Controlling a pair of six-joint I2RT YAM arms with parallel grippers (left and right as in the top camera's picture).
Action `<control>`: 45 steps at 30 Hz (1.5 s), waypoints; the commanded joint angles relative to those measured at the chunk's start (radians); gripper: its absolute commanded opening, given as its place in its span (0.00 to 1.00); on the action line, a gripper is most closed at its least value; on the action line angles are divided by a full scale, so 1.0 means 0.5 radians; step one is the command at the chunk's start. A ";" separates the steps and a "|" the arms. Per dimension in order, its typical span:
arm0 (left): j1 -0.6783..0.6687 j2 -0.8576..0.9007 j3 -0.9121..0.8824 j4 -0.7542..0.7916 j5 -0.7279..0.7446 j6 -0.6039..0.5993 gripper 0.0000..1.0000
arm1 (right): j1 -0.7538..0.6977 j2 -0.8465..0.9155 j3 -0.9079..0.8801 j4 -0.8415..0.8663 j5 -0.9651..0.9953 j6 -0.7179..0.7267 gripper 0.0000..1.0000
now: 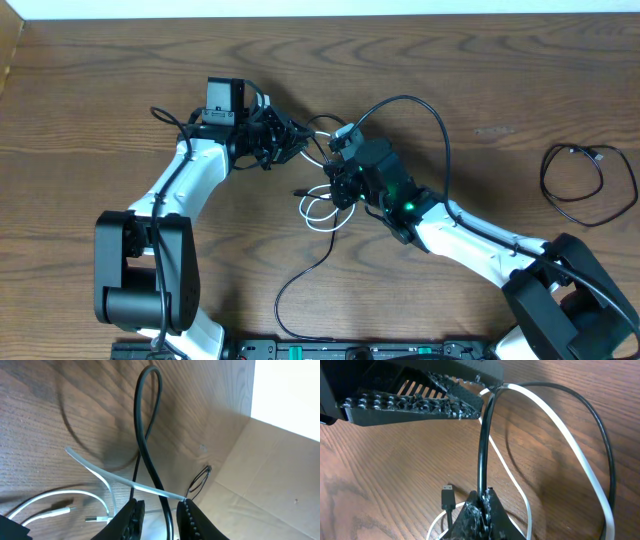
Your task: Untangle cables
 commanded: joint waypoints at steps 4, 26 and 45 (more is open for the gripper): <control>0.005 -0.043 -0.017 0.004 0.023 -0.050 0.31 | 0.057 0.019 -0.011 0.005 0.014 -0.027 0.01; 0.005 -0.040 -0.017 0.000 -0.384 -0.224 0.59 | 0.060 0.019 -0.011 -0.025 0.014 -0.161 0.01; 0.005 0.039 -0.017 -0.006 -0.383 -0.333 0.38 | 0.060 0.020 -0.011 -0.025 0.014 -0.160 0.01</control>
